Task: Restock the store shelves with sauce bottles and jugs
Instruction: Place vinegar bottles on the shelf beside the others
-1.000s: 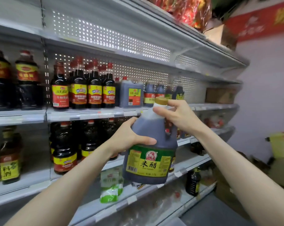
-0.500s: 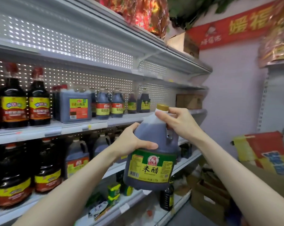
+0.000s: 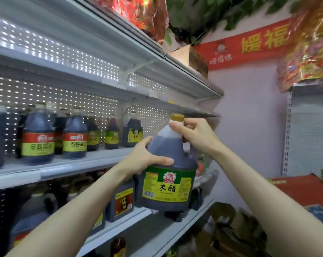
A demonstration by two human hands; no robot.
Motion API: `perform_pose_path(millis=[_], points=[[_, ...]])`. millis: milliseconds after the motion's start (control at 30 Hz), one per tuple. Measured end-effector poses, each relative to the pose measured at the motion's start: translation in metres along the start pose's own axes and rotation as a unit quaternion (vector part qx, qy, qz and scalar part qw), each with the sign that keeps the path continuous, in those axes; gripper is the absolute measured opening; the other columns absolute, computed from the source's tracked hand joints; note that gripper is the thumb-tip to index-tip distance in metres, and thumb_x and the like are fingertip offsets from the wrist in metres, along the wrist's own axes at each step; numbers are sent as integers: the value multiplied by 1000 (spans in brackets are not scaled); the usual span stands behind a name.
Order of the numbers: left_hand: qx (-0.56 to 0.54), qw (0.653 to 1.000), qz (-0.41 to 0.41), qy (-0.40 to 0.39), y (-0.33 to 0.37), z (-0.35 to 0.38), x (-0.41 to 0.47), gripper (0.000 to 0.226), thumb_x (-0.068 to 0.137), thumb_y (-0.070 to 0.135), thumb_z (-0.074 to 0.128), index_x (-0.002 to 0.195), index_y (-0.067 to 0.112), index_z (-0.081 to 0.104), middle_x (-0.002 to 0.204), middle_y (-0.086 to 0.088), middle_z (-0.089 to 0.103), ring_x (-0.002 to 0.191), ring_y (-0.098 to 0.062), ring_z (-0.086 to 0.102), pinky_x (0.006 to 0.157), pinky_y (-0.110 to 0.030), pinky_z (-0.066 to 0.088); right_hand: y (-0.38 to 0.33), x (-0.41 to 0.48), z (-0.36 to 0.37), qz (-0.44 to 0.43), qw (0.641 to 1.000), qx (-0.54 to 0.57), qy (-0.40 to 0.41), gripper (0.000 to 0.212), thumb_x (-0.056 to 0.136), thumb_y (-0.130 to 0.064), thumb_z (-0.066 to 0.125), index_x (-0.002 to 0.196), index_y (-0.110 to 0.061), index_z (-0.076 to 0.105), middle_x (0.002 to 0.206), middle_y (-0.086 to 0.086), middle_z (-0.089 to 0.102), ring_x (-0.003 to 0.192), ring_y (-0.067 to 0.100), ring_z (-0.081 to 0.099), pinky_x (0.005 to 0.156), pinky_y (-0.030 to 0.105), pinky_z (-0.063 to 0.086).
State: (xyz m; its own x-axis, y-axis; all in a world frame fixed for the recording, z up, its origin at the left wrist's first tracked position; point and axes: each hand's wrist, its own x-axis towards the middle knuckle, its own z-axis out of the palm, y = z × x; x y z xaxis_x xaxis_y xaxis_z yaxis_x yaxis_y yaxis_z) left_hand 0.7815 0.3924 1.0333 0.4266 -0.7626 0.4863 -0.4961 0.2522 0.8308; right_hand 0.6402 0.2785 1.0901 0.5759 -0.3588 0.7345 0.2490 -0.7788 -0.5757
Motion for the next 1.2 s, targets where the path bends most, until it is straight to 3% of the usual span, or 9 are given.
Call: perform_pose_path(millis=[100, 200, 367, 500, 633, 800, 1000, 1100, 1200], points=[[30, 999, 15, 16, -8, 3, 60, 71, 40, 37, 89, 104, 27, 59, 98, 8, 71, 83, -6, 70, 68, -21, 54, 36, 48, -10, -16, 1000, 5, 0, 23, 87, -35, 68, 82, -13, 72, 61, -12, 58, 54, 2, 49, 46, 16, 41], [46, 998, 23, 34, -24, -1, 110, 71, 41, 38, 89, 104, 23, 60, 97, 5, 72, 85, -10, 70, 70, -25, 55, 67, 91, -11, -34, 999, 8, -8, 22, 89, -31, 67, 73, -16, 68, 48, -17, 53, 44, -2, 46, 43, 12, 36], [53, 995, 29, 74, -54, -7, 178, 58, 57, 14, 90, 104, 26, 58, 96, 6, 71, 77, -4, 70, 61, -18, 52, 133, 157, -2, -83, 996, 31, -22, 18, 86, -35, 69, 73, -22, 69, 55, -18, 59, 56, 2, 50, 54, 17, 42], [87, 989, 21, 116, -86, -13, 231, 84, 43, 33, 92, 118, 26, 54, 105, 6, 70, 87, -11, 70, 74, -29, 56, 189, 212, 9, -120, 990, 57, -49, 19, 88, -32, 68, 70, -24, 68, 55, -17, 58, 57, 1, 50, 50, 16, 42], [111, 978, 23, 176, -115, -17, 290, 78, 47, 31, 93, 115, 25, 54, 103, 2, 70, 85, -13, 71, 71, -29, 55, 243, 280, 19, -158, 978, 87, -100, 14, 89, -31, 67, 76, -25, 69, 59, -17, 62, 56, -2, 51, 52, 14, 44], [140, 958, 16, 248, -149, -22, 364, 76, 45, 35, 92, 111, 31, 54, 106, 4, 69, 91, -13, 70, 81, -37, 57, 310, 364, 36, -193, 959, 148, -147, 9, 89, -29, 67, 81, -26, 70, 61, -17, 64, 56, -6, 51, 55, 13, 42], [160, 939, -6, 305, -180, -29, 420, 81, 46, 31, 93, 117, 25, 54, 106, 3, 69, 87, -9, 70, 74, -28, 57, 369, 431, 70, -211, 941, 200, -172, 13, 89, -25, 66, 86, -13, 69, 51, -18, 56, 50, -6, 47, 50, 13, 39], [172, 931, -28, 320, -189, -32, 437, 75, 45, 33, 90, 111, 25, 55, 105, 0, 69, 87, -15, 71, 77, -34, 58, 388, 450, 84, -202, 933, 236, -184, 16, 89, -26, 66, 86, -11, 70, 61, -11, 57, 53, -2, 48, 55, 20, 41], [173, 924, -54, 335, -198, -35, 447, 80, 39, 39, 91, 109, 27, 54, 106, -3, 69, 89, -20, 71, 80, -40, 58, 400, 463, 94, -196, 931, 245, -188, 24, 88, -30, 67, 81, -8, 70, 53, -13, 54, 49, 0, 47, 52, 20, 41]])
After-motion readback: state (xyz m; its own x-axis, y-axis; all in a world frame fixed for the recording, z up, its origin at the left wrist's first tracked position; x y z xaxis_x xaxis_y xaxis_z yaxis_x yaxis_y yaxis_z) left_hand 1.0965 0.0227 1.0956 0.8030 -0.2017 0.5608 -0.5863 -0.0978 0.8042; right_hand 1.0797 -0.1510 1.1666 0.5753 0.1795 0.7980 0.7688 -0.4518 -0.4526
